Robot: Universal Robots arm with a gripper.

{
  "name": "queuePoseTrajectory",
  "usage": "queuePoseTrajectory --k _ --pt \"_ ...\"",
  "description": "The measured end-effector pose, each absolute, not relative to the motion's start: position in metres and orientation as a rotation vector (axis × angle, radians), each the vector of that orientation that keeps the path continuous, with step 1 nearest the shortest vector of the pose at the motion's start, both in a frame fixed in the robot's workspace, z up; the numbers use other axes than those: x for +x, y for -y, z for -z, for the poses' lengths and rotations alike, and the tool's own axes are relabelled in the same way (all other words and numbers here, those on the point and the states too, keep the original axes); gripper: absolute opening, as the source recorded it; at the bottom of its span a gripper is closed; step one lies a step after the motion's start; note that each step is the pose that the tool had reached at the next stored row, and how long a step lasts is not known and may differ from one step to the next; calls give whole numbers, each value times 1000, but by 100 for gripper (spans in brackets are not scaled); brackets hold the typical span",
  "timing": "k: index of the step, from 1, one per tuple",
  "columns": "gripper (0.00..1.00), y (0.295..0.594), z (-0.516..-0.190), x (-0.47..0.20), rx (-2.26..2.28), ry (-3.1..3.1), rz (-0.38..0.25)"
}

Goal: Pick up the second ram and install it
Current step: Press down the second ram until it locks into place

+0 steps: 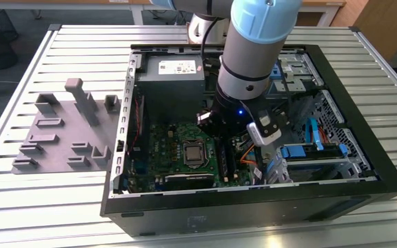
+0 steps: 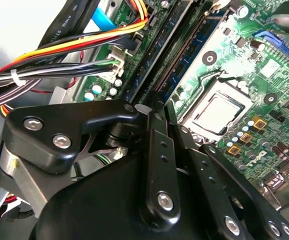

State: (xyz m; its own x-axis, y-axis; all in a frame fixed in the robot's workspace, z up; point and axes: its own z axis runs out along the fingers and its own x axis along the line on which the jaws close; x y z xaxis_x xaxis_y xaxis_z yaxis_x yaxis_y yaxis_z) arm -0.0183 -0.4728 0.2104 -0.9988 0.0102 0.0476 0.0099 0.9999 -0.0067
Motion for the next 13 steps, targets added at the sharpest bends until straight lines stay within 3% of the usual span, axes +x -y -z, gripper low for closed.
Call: queuePoseTrajectory --k 13 --pt "14 473 -210 -18 -19 3094 -11"
